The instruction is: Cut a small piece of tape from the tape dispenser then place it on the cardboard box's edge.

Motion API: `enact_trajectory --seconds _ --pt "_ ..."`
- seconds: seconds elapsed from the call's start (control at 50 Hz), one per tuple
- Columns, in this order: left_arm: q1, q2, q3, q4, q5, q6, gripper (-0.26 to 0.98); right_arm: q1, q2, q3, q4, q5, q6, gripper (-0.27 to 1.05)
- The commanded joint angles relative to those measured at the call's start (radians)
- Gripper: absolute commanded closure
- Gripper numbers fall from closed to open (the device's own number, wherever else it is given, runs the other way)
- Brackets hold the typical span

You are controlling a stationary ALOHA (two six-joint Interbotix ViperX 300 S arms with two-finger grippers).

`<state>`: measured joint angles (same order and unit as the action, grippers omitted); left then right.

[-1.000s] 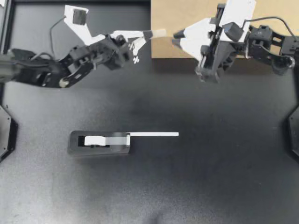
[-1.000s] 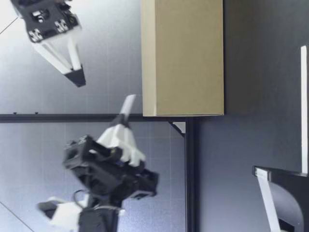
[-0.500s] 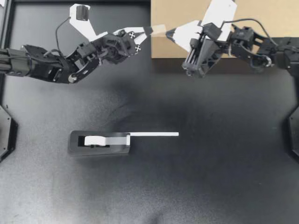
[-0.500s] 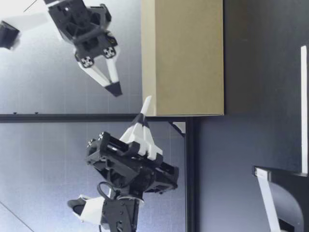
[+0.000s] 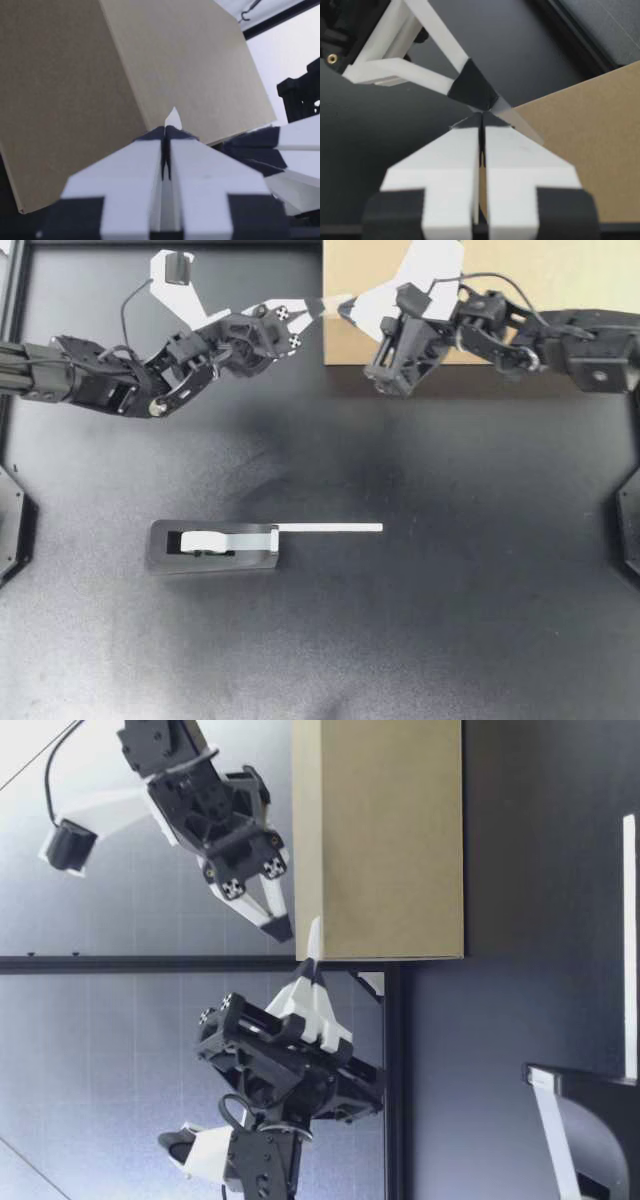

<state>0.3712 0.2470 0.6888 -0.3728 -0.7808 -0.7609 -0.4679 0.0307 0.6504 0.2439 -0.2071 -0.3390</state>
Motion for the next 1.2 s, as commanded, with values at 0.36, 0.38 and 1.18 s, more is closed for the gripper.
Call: enact_trajectory --seconds 0.36,0.38,1.18 --pt "0.006 -0.009 -0.009 0.003 -0.005 0.002 0.85 -0.04 0.071 -0.077 -0.017 0.038 0.002 0.89" --pt "0.005 -0.008 -0.008 0.003 -0.005 0.002 0.85 -0.041 0.075 -0.08 -0.017 0.041 0.0 0.89" --pt "0.005 -0.031 0.003 0.018 -0.012 0.041 0.49 -0.069 0.109 -0.127 -0.026 0.058 0.002 0.89"
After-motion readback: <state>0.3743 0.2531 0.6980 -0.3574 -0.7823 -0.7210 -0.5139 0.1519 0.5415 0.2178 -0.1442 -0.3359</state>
